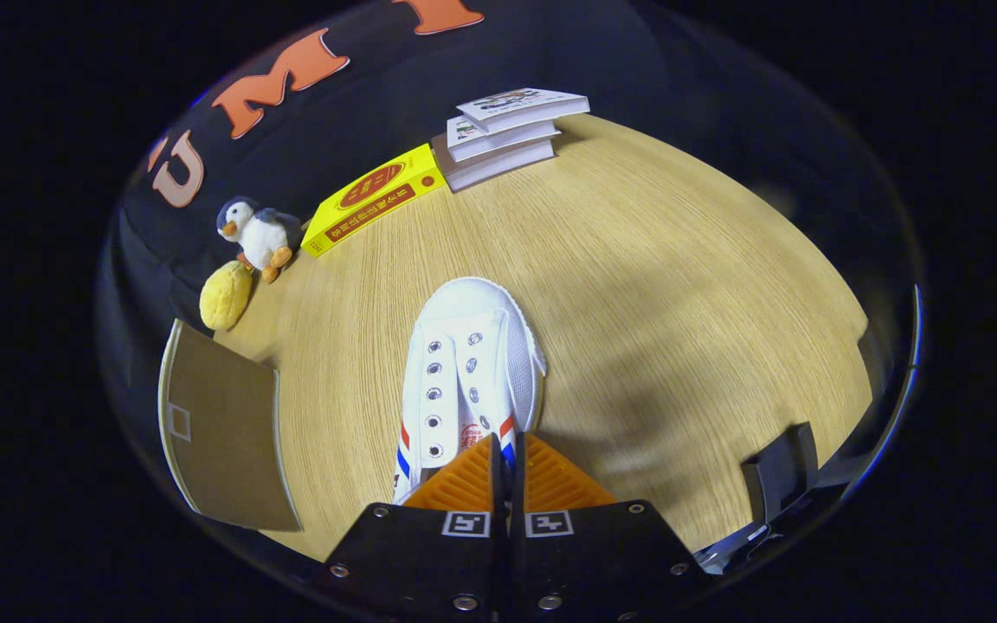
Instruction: Open the storage box then place both shoes into the box .Put the left shoe in first, then the right shoe, with the right side of both shoes facing outward in a uniform manner.
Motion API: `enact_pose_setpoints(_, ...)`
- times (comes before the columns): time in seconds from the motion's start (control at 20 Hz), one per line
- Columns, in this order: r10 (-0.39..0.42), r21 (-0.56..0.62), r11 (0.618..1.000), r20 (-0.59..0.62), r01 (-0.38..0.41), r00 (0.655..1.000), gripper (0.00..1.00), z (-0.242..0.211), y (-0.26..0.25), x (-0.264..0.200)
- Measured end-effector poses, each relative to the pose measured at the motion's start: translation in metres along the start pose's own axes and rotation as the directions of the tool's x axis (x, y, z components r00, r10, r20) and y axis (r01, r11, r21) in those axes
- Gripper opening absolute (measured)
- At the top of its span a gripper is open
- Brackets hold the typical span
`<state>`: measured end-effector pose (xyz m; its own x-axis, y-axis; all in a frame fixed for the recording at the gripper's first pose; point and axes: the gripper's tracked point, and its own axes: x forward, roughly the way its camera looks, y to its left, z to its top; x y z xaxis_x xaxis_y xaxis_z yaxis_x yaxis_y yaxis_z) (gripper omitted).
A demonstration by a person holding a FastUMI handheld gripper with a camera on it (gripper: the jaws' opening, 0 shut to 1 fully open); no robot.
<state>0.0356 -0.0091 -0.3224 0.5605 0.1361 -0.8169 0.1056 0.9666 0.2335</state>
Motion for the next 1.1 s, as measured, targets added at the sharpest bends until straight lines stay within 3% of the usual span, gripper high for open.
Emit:
enact_pose_setpoints(0.45,0.087,-0.007,0.996,0.09,-0.087,0.992,0.0,0.027,0.067,-0.051)
enact_pose_setpoints(1.1,0.209,-0.032,0.978,0.17,-0.207,0.963,0.0,0.029,0.228,-0.135)
